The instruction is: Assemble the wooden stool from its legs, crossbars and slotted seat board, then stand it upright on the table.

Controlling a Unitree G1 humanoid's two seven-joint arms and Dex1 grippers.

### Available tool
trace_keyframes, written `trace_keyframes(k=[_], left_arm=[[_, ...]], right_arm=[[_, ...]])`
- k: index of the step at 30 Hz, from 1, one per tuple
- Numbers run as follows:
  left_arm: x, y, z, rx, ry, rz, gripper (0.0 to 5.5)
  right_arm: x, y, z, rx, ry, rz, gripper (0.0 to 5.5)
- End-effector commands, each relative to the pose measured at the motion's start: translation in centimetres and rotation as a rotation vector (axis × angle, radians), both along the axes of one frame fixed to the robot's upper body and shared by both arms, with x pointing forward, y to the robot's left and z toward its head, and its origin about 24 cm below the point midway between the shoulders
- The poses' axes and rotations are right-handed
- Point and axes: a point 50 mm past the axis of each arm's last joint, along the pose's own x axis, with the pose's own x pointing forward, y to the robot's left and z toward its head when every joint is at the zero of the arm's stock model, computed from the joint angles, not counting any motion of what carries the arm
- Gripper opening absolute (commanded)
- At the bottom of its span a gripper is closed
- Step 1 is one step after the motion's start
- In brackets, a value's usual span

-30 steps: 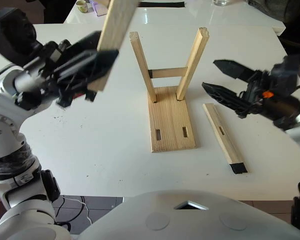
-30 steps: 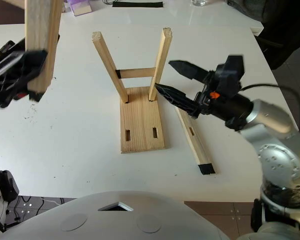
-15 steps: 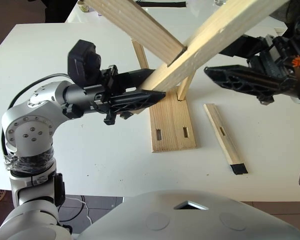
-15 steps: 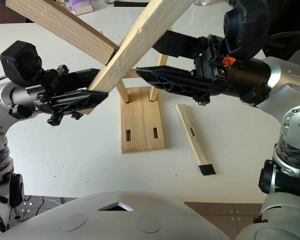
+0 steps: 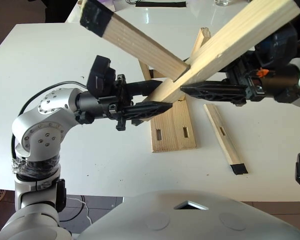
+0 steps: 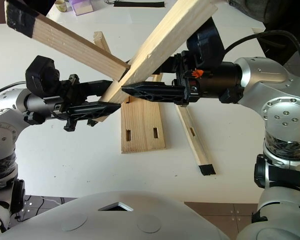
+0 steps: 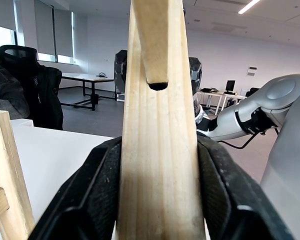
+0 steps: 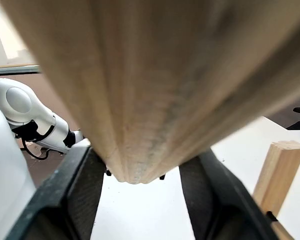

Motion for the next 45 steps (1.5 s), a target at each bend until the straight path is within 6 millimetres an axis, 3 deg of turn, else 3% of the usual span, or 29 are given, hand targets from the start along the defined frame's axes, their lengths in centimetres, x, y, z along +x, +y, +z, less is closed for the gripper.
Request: trace_keyframes(k=[1,4,7,10,13,19,25,39,45], left_arm=[[0.2,0.2,-0.2,0.018,-0.010,0.025,2.02],[0.8,0.4,-0.3,0.021,0.024,0.081,2.02],[1.3,0.2,-0.8,0.078,0.054,0.120,2.86],[1.1,0.4,-2.5,0.171,0.033,0.172,3.37],[0.5,1.1,-3.4,0.201,0.043,0.194,3.82],[1.6,4.4,-5.8,0.299,0.070,0.368,3.86],[2.2,5.6,-7.5,0.339,0.088,0.423,3.86],[3.1,5.8,-7.9,0.361,0.079,0.407,3.86],[3.2,6.1,-8.1,0.367,0.088,0.413,3.86]], right_arm=[[-0.1,-0.1,-0.2,-0.072,-0.031,-0.005,2.11],[-0.1,-0.5,-0.4,-0.100,-0.040,-0.015,2.11],[0.4,-0.9,0.0,-0.069,-0.074,-0.076,2.05],[1.8,-2.1,1.2,-0.008,-0.098,-0.193,2.05],[1.7,-2.8,1.5,-0.005,-0.111,-0.219,2.05],[1.1,-5.3,0.1,-0.131,-0.101,-0.279,2.04],[0.3,-6.8,-4.9,-0.349,-0.050,-0.254,2.04],[-0.8,-5.4,-8.7,-0.437,-0.091,-0.151,2.04],[-2.2,-5.4,-10.0,-0.493,-0.078,-0.079,2.04]])
